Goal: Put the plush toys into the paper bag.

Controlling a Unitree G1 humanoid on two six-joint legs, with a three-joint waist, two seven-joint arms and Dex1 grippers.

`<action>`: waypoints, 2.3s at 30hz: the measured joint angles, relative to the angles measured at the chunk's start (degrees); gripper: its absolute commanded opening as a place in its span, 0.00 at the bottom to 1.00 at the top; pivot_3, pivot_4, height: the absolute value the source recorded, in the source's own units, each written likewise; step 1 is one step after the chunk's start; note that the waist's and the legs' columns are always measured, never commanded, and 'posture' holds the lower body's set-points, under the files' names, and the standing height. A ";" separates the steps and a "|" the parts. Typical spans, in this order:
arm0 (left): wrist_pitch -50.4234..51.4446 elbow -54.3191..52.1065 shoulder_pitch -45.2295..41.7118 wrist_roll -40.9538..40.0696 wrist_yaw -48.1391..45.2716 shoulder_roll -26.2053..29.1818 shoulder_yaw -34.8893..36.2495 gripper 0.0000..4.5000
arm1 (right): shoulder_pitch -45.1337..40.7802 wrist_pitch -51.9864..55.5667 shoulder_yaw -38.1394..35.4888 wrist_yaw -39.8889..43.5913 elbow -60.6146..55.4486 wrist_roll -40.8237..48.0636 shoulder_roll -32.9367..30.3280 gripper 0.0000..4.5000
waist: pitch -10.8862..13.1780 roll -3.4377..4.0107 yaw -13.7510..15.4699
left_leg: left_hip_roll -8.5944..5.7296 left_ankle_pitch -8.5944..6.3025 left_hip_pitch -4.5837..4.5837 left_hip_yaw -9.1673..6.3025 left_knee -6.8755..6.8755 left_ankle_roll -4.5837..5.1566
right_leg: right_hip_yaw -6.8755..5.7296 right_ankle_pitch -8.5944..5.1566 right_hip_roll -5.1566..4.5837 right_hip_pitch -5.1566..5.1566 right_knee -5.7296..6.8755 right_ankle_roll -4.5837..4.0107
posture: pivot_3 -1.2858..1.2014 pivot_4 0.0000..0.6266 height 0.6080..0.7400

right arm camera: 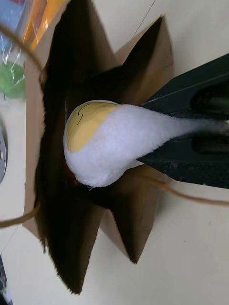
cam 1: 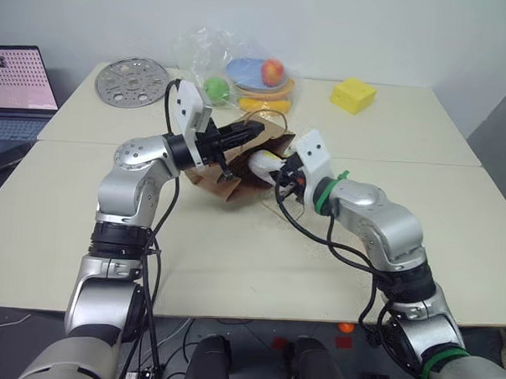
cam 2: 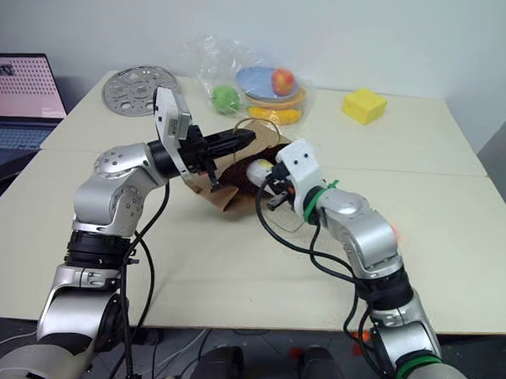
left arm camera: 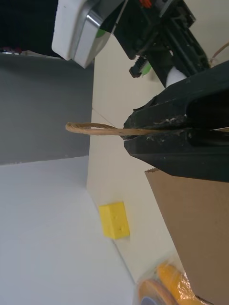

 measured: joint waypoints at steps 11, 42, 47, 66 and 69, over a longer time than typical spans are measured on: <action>2.05 -2.08 0.29 -1.19 -0.79 -0.42 0.62 0.00 | -6.94 -14.32 -0.19 -1.87 21.49 -3.96 10.50 0.00 | 0.00 0.00 -0.12 | 0.01 0.00 -0.07 -0.03 -0.01 0.00 | -0.06 0.00 0.02 -0.06 0.02 0.00 | 0.52 0.24 1.00; 3.82 -1.04 -2.91 -3.88 -3.89 -0.62 0.66 0.00 | 1.61 -21.65 -5.62 -2.44 19.44 -4.73 10.42 0.99 | 0.00 0.00 -0.01 | 0.02 -0.02 -0.17 -0.11 -0.01 -0.03 | -0.10 0.01 0.02 -0.10 0.04 0.01 | 0.52 0.24 1.00; 2.81 -0.87 -1.58 -3.85 -4.05 0.47 0.99 0.00 | 8.73 -14.49 -6.21 1.82 1.30 -0.56 2.64 0.99 | 0.00 0.00 0.12 | 0.00 -0.03 -0.20 -0.13 0.00 -0.04 | -0.09 0.00 0.01 -0.10 0.00 0.02 | 0.52 0.24 1.00; 4.61 -0.93 -0.75 -4.35 -8.49 3.06 0.26 0.00 | 49.91 -6.17 -28.02 -3.88 -28.21 2.82 -10.38 0.99 | -0.01 -0.02 -0.41 | -0.04 -0.02 0.14 -0.10 0.08 -0.03 | 0.09 -0.12 0.03 0.09 -0.02 0.21 | 0.52 0.24 1.00; 4.57 -0.88 -0.77 -4.27 -8.69 2.95 0.03 0.00 | 50.00 -10.75 -27.03 -5.47 -22.47 0.36 -9.66 0.96 | -0.01 -0.03 -0.29 | -0.05 -0.01 0.39 -0.06 0.08 -0.03 | 0.10 -0.29 -0.01 0.35 -0.08 -0.21 | 0.52 0.24 1.00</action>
